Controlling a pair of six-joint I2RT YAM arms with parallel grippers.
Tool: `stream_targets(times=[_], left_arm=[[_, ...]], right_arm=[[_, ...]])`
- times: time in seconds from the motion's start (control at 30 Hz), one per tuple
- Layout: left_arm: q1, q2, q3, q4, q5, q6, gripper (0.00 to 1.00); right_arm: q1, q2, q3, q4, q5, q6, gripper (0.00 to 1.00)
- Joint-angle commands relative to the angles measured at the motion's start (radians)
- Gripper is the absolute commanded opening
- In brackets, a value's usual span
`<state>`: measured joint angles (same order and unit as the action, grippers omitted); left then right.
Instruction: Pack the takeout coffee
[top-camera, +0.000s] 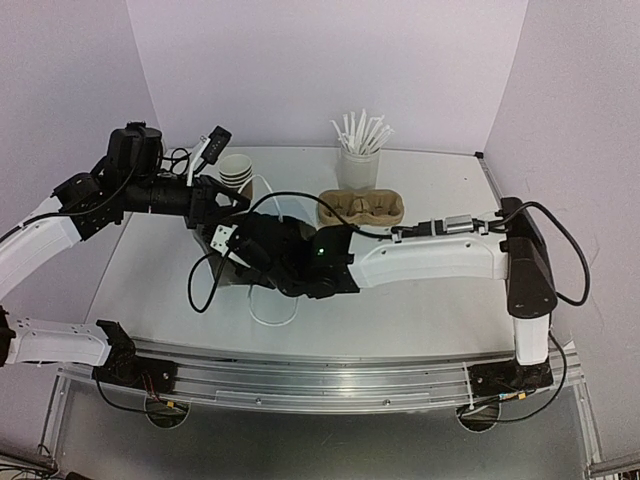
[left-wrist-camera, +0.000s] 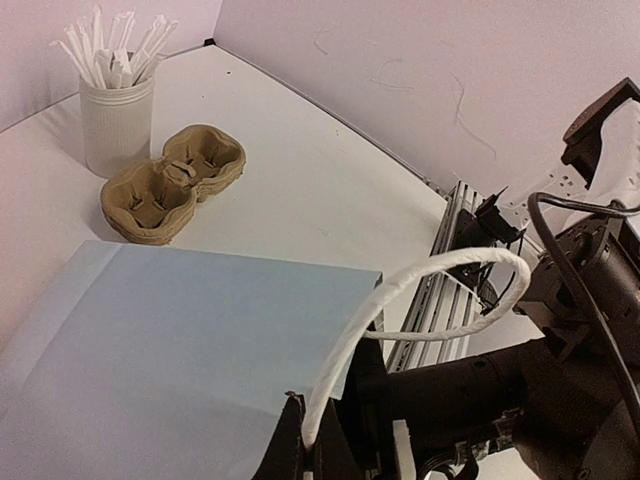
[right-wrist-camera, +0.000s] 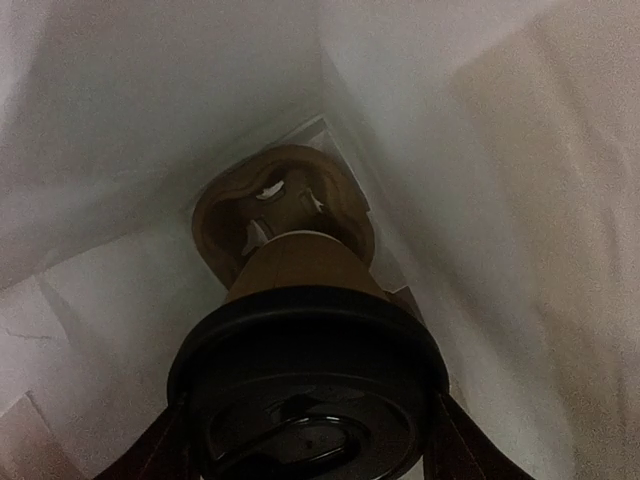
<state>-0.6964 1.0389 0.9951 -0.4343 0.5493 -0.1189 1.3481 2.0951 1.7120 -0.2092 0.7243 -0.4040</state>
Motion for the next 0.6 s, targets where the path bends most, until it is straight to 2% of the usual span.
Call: stream_targets(times=[0.0, 0.27, 0.57], left_arm=[[0.001, -0.007, 0.015, 0.077, 0.086, 0.031, 0.00], [0.021, 0.022, 0.017, 0.081, 0.126, 0.025, 0.00], [0.041, 0.045, 0.051, 0.044, 0.137, 0.020, 0.00]], right_arm=[[-0.003, 0.052, 0.083, 0.027, 0.016, -0.027, 0.00], [-0.004, 0.108, 0.181, 0.031, 0.060, -0.055, 0.00], [-0.018, 0.117, 0.141, 0.036, 0.102, -0.037, 0.00]])
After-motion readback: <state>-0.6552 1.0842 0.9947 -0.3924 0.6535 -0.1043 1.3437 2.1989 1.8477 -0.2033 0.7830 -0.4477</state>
